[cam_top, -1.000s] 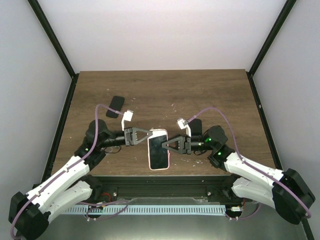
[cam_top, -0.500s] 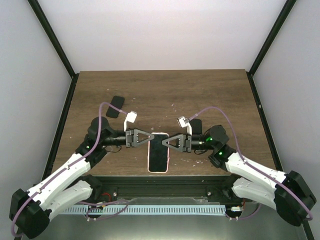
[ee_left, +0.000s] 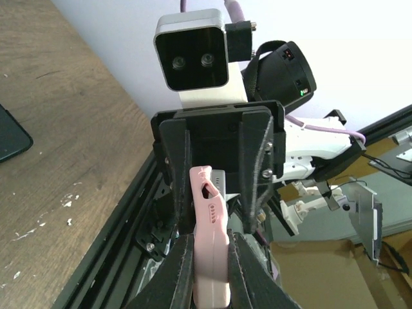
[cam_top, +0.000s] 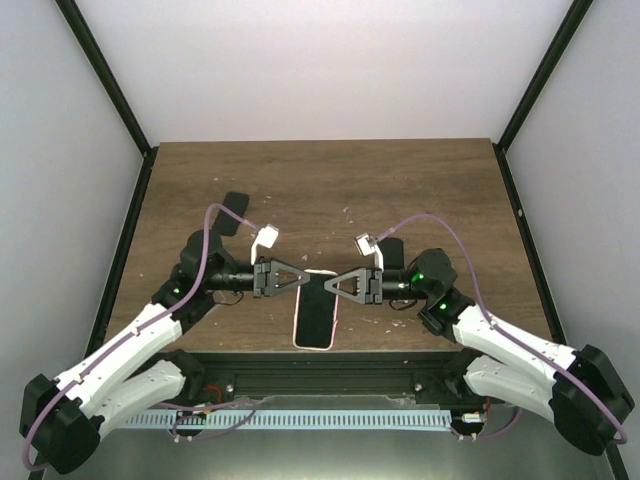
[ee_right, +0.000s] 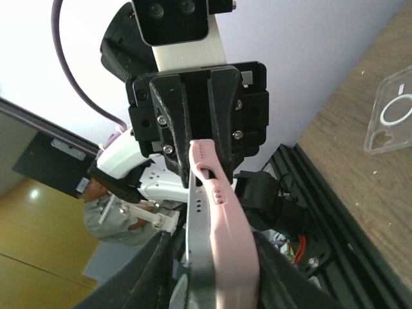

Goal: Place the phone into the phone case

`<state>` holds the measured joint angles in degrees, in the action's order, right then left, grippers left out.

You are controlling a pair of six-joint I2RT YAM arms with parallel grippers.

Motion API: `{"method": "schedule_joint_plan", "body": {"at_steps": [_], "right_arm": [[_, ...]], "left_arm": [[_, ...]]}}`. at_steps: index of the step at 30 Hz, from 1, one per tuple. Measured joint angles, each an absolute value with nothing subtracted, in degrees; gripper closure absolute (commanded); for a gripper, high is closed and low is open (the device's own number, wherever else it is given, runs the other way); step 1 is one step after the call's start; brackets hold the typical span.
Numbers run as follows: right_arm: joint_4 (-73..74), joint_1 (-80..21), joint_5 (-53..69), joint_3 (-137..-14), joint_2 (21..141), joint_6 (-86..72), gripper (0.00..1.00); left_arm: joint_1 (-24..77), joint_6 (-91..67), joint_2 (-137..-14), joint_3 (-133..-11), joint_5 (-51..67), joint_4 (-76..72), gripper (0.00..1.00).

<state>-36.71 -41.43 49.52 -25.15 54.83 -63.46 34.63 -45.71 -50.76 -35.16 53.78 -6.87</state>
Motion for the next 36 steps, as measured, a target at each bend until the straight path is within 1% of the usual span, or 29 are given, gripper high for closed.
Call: {"method": "schedule_joint_plan", "body": {"at_steps": [6,10,11,13,14,17,18,19,22,23,24,28,29,31,33,34,35,36], "right_arm": [[-35.4,-41.4,49.4,-25.5,54.6,-63.5,0.99],[-31.0,-41.4,48.0,-26.1,53.5,-60.4,0.99],[-28.8,-41.4,47.7,-26.9,53.2,-59.2,0.97],[-24.7,-41.4,47.2,-29.3,52.8,-56.8,0.76],[-22.5,-41.4,46.9,-30.6,52.5,-55.6,0.70],[-17.7,-41.4,46.4,-34.2,52.4,-53.2,0.63],[-16.9,-41.5,46.3,-34.9,52.4,-52.8,0.63],[-16.0,-41.4,46.2,-35.6,52.4,-52.5,0.67],[-14.5,-41.5,45.9,-35.9,52.1,-52.8,0.92],[-14.0,-41.4,45.7,-35.9,51.9,-52.9,0.97],[-13.6,-41.4,45.6,-35.8,51.8,-52.9,0.99],[-12.5,-41.5,45.2,-35.8,50.6,-52.6,0.99],[-11.9,-41.5,44.7,-35.8,50.4,-52.4,0.97],[-9.5,-41.8,43.5,-36.3,50.2,-51.6,0.82],[-6.7,-41.8,42.5,-37.3,50.2,-50.8,0.73],[-5.9,-41.8,42.0,-37.5,50.2,-50.8,0.65],[-5.5,-41.8,41.7,-37.5,50.2,-50.9,0.62],[-5.5,-41.8,41.7,-37.5,50.2,-51.3,0.62]], "left_arm": [[34.5,-44.8,-51.7,-35.9,54.5,-5.9,1.00],[34.4,-43.3,-52.8,-37.9,54.0,-1.5,1.00],[34.4,-42.6,-53.1,-38.8,53.7,-0.1,1.00],[34.3,-41.7,-53.1,-40.2,53.3,1.4,1.00],[34.2,-41.6,-53.0,-40.8,53.2,1.5,1.00],[34.3,-41.6,-52.4,-41.5,52.6,1.1,1.00],[34.2,-41.7,-52.3,-41.5,52.6,0.9,1.00],[34.3,-41.7,-52.3,-41.5,52.6,0.7,1.00],[34.3,-41.4,-52.6,-41.5,53.1,0.7,1.00],[34.3,-41.2,-52.7,-41.5,53.4,0.7,1.00],[34.4,-41.2,-52.7,-41.5,53.5,0.6,1.00],[34.5,-41.6,-52.8,-41.5,54.2,0.7,1.00],[34.6,-41.5,-52.8,-41.5,54.2,0.8,1.00],[34.6,-41.3,-53.1,-41.5,54.2,1.2,1.00],[34.6,-41.5,-53.4,-41.4,54.2,0.8,1.00],[34.7,-41.5,-53.5,-41.4,54.0,0.4,1.00],[34.7,-41.8,-53.7,-41.3,54.0,0.3,1.00],[34.6,-41.9,-53.9,-41.2,53.9,0.3,1.00]]}}
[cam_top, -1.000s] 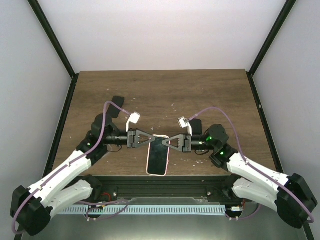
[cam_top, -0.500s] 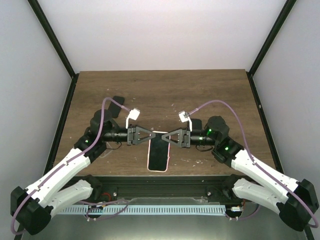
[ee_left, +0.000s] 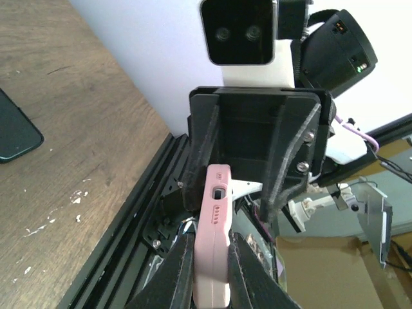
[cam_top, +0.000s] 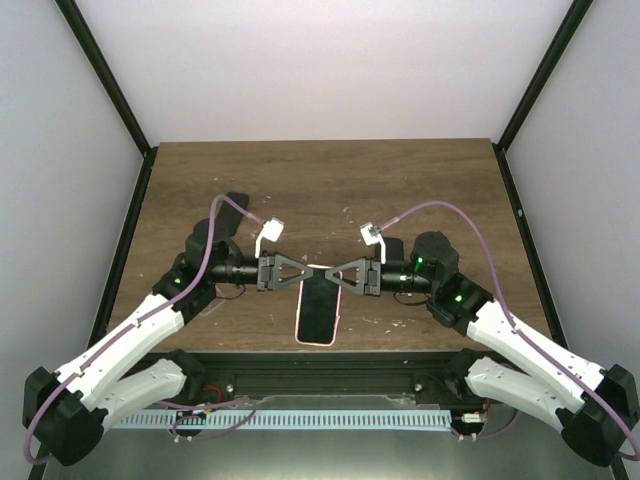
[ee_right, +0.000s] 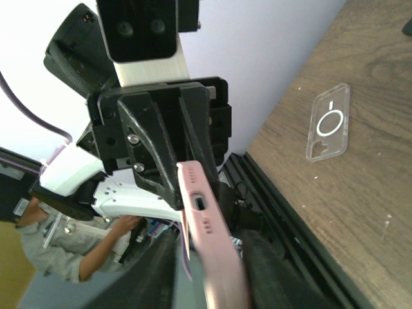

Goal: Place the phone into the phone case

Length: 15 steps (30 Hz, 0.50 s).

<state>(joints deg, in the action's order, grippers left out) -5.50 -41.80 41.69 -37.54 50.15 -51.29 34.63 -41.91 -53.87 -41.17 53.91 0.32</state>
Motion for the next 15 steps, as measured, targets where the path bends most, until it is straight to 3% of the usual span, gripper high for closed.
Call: {"method": "schedule_joint_plan", "body": {"at_steps": [4,15], "right_arm": [[-7.2,-41.8,41.9,-37.0,50.0,-52.6,0.57],[-16.9,-41.7,43.9,-29.4,48.8,-56.9,0.60]], "left_arm": [[34.6,-43.0,-54.3,-41.0,53.8,-0.3,1.00],[34.7,-48.4,-55.9,-39.2,53.1,-4.5,1.00]]}}
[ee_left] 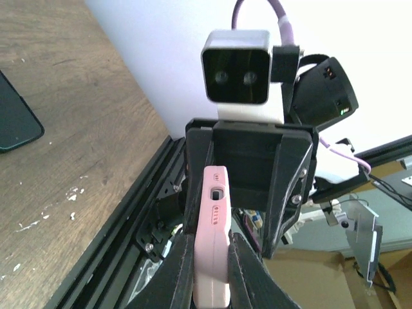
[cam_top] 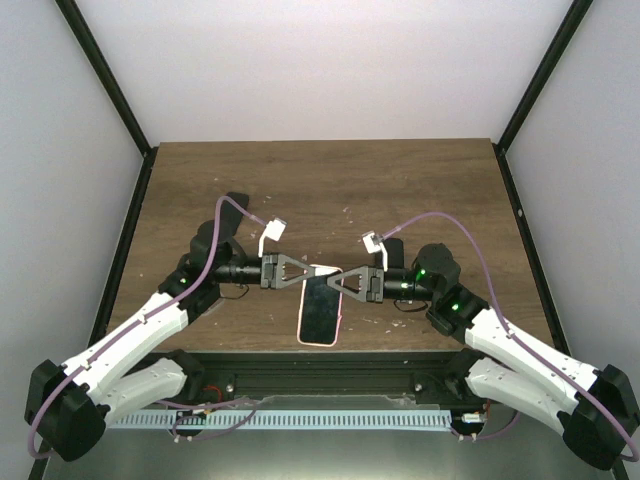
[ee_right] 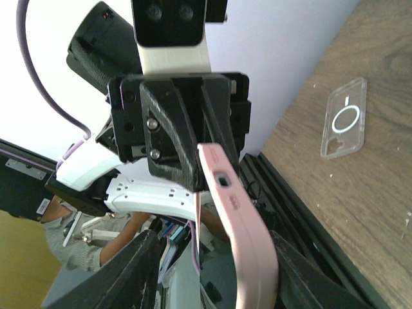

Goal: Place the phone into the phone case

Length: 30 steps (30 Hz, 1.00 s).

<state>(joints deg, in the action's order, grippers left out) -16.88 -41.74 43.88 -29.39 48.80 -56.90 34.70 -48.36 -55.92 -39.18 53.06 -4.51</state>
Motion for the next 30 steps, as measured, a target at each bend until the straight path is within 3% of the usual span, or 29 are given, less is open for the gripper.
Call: {"method": "schedule_joint_plan", "body": {"at_steps": [1,6,8,12,14,18,30], "right_arm": [[-17.2,-41.7,44.3,-29.1,48.8,-57.1,0.61],[-17.1,-41.7,44.9,-29.0,48.9,-56.9,0.88],[-17.1,-41.7,45.0,-29.0,48.9,-57.1,0.92],[-17.5,-41.7,44.0,-29.2,48.5,-57.7,0.98],[-16.6,-41.7,42.5,-29.2,48.5,-58.1,0.99],[-15.6,-41.8,39.1,-29.1,48.0,-59.3,0.99],[-15.4,-41.8,26.6,-29.1,45.5,-62.5,0.99]], "left_arm": [[34.7,-48.8,-56.0,-39.2,52.8,-4.9,1.00],[34.7,-50.8,-56.2,-39.2,52.6,-7.3,0.97],[34.7,-51.5,-56.2,-39.2,52.6,-8.2,0.87],[34.7,-52.9,-56.1,-39.4,51.8,-8.5,0.53],[34.7,-54.1,-56.1,-39.5,51.2,-8.5,0.44],[34.6,-55.3,-55.6,-39.7,50.6,-7.5,0.38],[34.6,-55.8,-47.4,-34.6,48.9,-0.8,0.34]]}}
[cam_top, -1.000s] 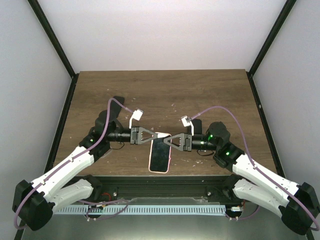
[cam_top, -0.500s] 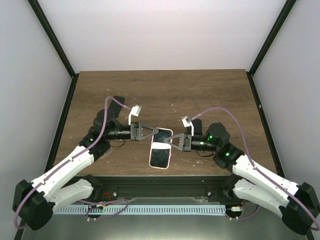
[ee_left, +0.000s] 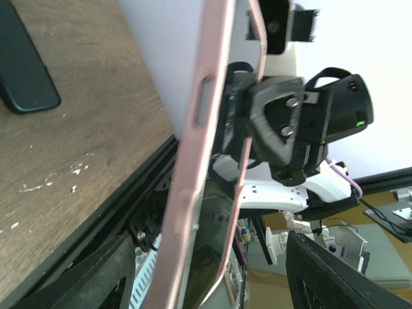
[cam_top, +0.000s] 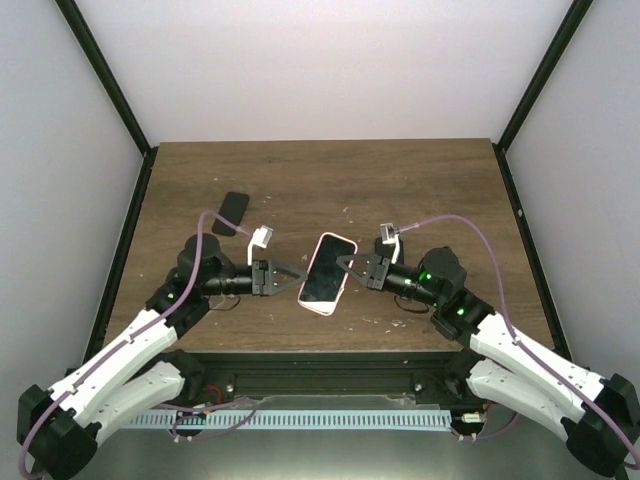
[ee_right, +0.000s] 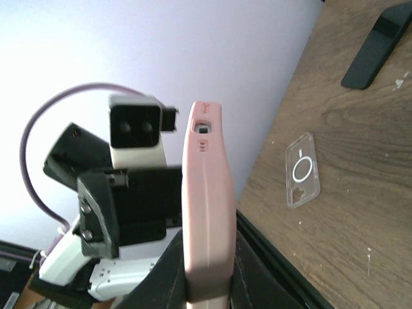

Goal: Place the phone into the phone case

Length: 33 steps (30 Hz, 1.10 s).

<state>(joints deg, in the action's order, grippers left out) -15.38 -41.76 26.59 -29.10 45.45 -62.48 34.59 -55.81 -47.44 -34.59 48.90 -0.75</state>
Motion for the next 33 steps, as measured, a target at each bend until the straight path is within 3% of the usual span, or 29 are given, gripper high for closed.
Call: {"method": "schedule_joint_plan", "body": {"at_steps": [6,13,19,22,29,33], "right_arm": [[-19.9,-41.8,24.1,-29.1,46.3,-64.6,0.99],[-22.0,-41.7,22.9,-29.0,47.5,-65.4,0.99],[-21.9,-41.7,22.5,-29.0,48.6,-65.3,0.99],[-21.7,-41.7,22.2,-29.0,48.6,-65.0,0.99],[-20.8,-41.7,21.6,-28.5,48.6,-64.5,0.99],[-20.9,-41.5,21.6,-28.3,48.0,-65.0,0.99]], "left_arm": [[34.6,-55.5,-47.5,-33.2,48.9,0.6,0.34],[34.6,-56.0,-49.5,-32.0,49.6,-0.9,0.50],[34.6,-56.6,-50.1,-32.0,50.0,-1.9,0.53],[34.6,-56.4,-50.1,-32.0,50.0,-1.6,0.63],[34.6,-54.5,-49.6,-32.2,49.8,-0.3,0.99],[34.7,-53.6,-49.1,-32.3,50.0,-0.1,1.00]]}}
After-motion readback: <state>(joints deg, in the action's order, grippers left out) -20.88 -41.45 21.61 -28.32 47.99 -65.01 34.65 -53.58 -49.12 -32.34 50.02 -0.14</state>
